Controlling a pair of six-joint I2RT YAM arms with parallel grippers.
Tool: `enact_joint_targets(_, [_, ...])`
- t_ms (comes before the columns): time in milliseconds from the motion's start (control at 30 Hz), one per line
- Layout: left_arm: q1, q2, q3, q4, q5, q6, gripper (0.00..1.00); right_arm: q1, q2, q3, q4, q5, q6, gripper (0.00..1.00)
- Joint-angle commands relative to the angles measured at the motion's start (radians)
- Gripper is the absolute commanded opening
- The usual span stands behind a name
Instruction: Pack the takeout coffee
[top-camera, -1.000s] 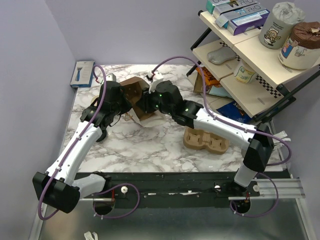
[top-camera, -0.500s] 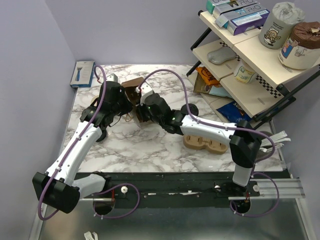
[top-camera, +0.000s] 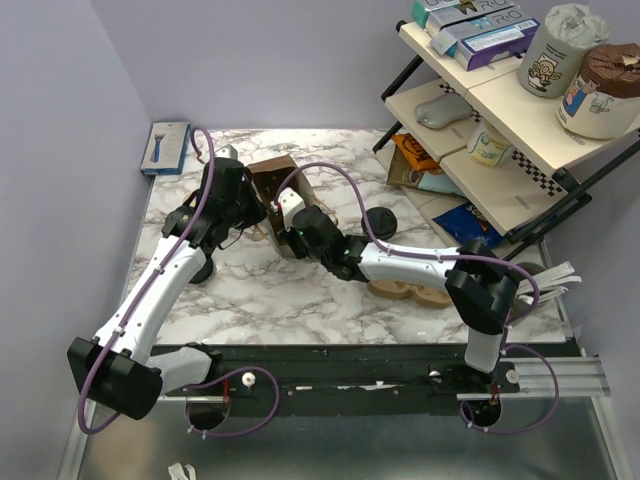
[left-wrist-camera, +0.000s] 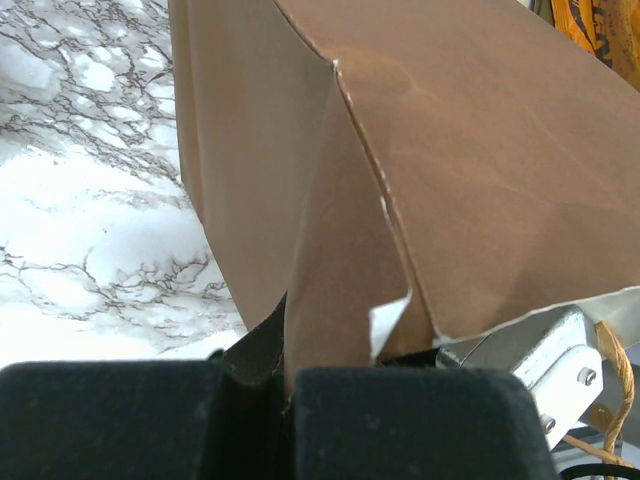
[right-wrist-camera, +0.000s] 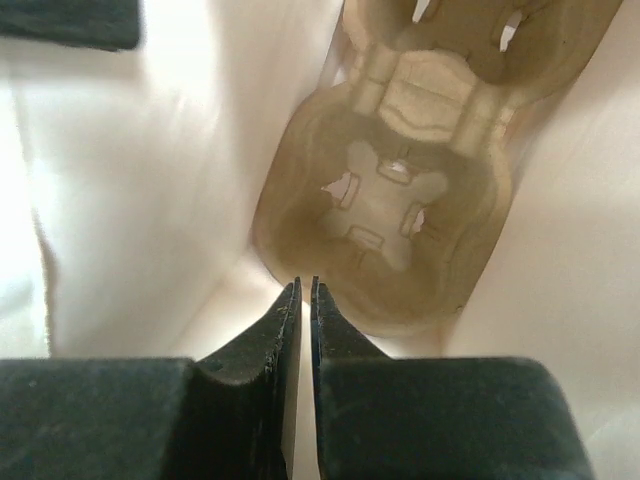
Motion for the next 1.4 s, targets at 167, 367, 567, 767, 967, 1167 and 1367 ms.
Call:
enact_joint_targets(167, [-0.008, -0.004, -0.026, -0.001, 0.186, 0.017, 0.0, 0.008, 0.078, 0.148, -0.05, 0.104, 0.043, 0.13])
enact_joint_targets(367, [-0.008, -0.016, -0.026, -0.025, 0.179, 0.012, 0.0, -0.013, 0.135, 0.225, -0.108, 0.092, 0.097, 0.12])
enact_joint_targets(567, [-0.008, -0.023, -0.031, -0.008, 0.188, 0.009, 0.0, -0.018, 0.163, 0.208, -0.157, 0.08, 0.127, 0.11])
enact_joint_targets(767, [-0.01, -0.025, -0.051, 0.03, 0.254, 0.011, 0.0, -0.044, 0.245, 0.258, -0.167, 0.069, 0.181, 0.09])
enact_joint_targets(967, [-0.008, -0.014, -0.065, 0.05, 0.315, 0.005, 0.0, -0.061, 0.276, 0.341, -0.165, 0.179, 0.262, 0.08])
enact_joint_targets(1167, [-0.008, -0.016, -0.058, 0.052, 0.329, 0.006, 0.0, -0.073, 0.339, 0.372, -0.162, 0.159, 0.268, 0.08])
enact_joint_targets(1367, [-0.008, -0.02, -0.058, 0.045, 0.333, 0.006, 0.0, -0.107, 0.39, 0.352, -0.194, 0.116, 0.337, 0.08])
